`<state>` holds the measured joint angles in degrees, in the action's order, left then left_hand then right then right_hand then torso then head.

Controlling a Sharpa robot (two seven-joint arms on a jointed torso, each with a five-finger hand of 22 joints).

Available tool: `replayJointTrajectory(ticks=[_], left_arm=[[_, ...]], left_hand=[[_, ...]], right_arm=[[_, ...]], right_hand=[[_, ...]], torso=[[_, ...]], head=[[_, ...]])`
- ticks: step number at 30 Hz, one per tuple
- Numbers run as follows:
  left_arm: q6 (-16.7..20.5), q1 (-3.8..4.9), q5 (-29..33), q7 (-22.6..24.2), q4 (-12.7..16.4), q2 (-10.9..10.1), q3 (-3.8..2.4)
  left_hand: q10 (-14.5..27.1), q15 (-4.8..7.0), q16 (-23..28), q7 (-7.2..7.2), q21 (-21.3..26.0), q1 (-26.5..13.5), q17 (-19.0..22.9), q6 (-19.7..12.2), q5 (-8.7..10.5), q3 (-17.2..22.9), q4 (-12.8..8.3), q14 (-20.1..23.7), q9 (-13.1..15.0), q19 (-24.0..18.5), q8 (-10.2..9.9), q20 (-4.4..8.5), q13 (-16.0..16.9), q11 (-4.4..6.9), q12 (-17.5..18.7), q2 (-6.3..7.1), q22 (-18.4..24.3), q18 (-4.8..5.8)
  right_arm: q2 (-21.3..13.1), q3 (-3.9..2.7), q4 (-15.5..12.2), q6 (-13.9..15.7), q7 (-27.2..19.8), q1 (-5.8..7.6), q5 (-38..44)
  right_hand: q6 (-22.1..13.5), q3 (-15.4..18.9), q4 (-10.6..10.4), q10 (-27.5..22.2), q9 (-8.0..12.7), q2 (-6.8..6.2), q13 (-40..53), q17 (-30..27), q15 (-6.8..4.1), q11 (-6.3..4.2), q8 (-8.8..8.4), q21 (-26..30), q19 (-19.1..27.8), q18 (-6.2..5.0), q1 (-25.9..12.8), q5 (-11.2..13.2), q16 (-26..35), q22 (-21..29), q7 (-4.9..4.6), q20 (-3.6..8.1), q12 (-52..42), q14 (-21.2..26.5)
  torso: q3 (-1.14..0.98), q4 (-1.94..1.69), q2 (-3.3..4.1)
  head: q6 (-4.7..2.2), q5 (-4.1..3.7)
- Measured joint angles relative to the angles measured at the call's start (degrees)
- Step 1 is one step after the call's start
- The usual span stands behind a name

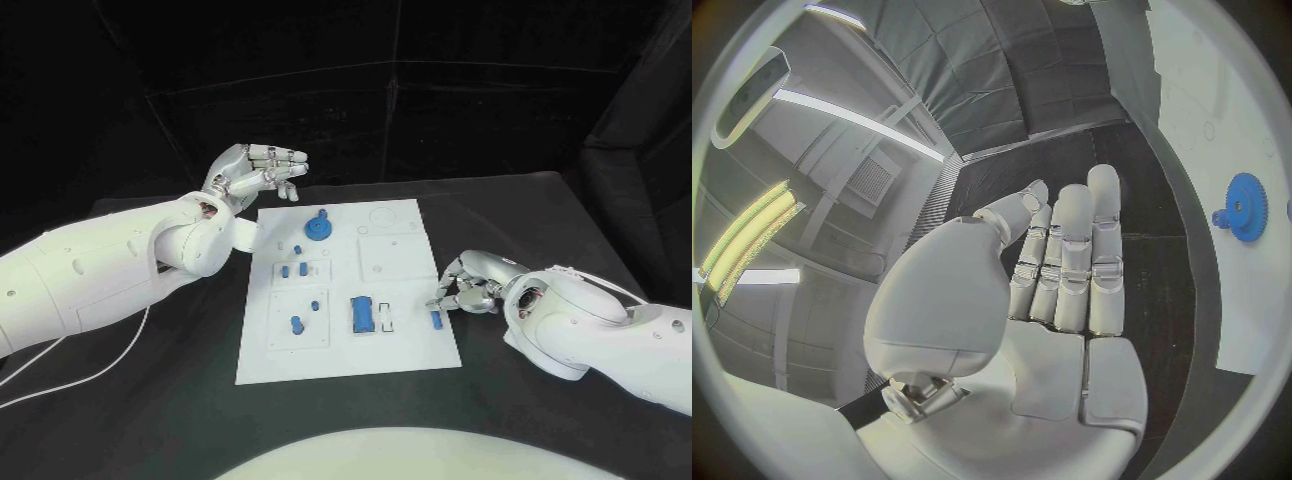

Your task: Assemble the parts on the task board

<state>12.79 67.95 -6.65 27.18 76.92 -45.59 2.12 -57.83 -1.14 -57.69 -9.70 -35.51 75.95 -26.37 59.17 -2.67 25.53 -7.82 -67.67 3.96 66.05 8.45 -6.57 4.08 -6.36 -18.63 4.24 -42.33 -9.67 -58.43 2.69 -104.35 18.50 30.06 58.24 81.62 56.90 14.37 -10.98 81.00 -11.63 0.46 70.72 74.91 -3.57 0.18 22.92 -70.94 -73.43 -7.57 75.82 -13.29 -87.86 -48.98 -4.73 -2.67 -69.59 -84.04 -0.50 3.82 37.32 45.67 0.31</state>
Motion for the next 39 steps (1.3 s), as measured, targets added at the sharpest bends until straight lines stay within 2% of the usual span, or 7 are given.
replayJointTrajectory(ticks=[15, 31, 36, 39], left_arm=[[0.0, 0.0, 0.0, 0.0, 0.0, 0.0, 0.01], [-0.2, 0.0, 0.0, -0.1, -0.1, 0.0, 0.03], [-0.2, 0.0, 0.0, -0.2, -0.2, 0.0, 0.06], [-0.3, 0.0, 0.0, -0.2, -0.2, 0.0, 0.08]], left_hand=[[0.0, 0.0, 0.0, 0.0, 0.0, 0.0, 0.0, 0.0, 0.0, 0.0, 0.0, 0.0, 0.0, 0.0, 0.0, 0.0, 0.0, 0.0, 0.0, 0.0, 0.0, 0.0], [0.2, 0.0, 0.0, 0.0, 0.2, 0.0, 0.1, 0.0, 0.0, 0.0, 0.0, 0.4, 0.0, 0.0, 0.0, 0.0, 0.0, 0.22, 0.0, 0.0, 0.0, 0.0], [0.2, 0.0, 0.0, 0.0, 0.2, 0.0, 0.1, 0.0, 0.0, 0.0, 0.0, 0.4, 0.0, 0.0, 0.0, 0.0, 0.0, 0.22, 0.0, 0.0, 0.0, 0.0], [0.2, 0.0, 0.0, 0.0, 0.2, 0.0, 0.1, 0.0, 0.0, 0.0, 0.0, 0.4, 0.0, 0.0, 0.0, 0.0, 0.0, 0.22, 0.0, 0.0, 0.0, 0.0]], right_arm=[[1.5, -0.14, 0.7, -5.0, 2.7, -0.47, 3.0], [2.0, -0.31, 0.4, -7.1, 4.2, -0.47, 6.8], [2.3, -0.28, -0.5, -8.0, 4.5, -0.77, 7.7], [2.4, -0.28, -0.9, -8.6, 4.7, -0.87, 8.2]], right_hand=[[0.6, 0.1, -0.1, 0.1, -0.3, 0.0, 0.2, 0.0, 0.0, -0.07, 0.18, 0.0, 0.0, 0.0, 0.0, 0.3, 0.0, -0.2, 0.24, 0.0, 0.0, 0.0], [1.1, 0.4, 0.2, 0.1, -0.4, 0.0, 0.2, 0.0, -0.01, -0.07, -0.02, 0.0, 0.0, 0.0, 0.0, 0.6, 0.0, -0.1, 0.35, 0.0, 0.0, 0.0], [1.4, 0.6, 0.8, 0.1, -0.5, -0.51, 0.2, 0.0, -0.01, -0.06, 0.02, 0.0, 0.0, 0.0, 0.9, 0.5, 0.0, -0.2, 0.51, 0.0, 0.0, 0.0], [1.4, 0.5, 1.4, 0.0, -0.6, -0.19, 0.3, 0.0, -0.01, -0.06, -0.07, 0.0, 0.0, 0.0, 1.6, -0.2, 0.0, -0.3, 0.49, 0.0, 0.0, 0.0]], torso=[[-0.02, -0.01, 0.01], [-0.01, -0.06, 0.0], [-0.01, -0.02, -0.01], [-0.01, -0.02, -0.02]], head=[[0.26, 0.07], [0.43, 0.14], [0.51, 0.2], [0.51, 0.2]])
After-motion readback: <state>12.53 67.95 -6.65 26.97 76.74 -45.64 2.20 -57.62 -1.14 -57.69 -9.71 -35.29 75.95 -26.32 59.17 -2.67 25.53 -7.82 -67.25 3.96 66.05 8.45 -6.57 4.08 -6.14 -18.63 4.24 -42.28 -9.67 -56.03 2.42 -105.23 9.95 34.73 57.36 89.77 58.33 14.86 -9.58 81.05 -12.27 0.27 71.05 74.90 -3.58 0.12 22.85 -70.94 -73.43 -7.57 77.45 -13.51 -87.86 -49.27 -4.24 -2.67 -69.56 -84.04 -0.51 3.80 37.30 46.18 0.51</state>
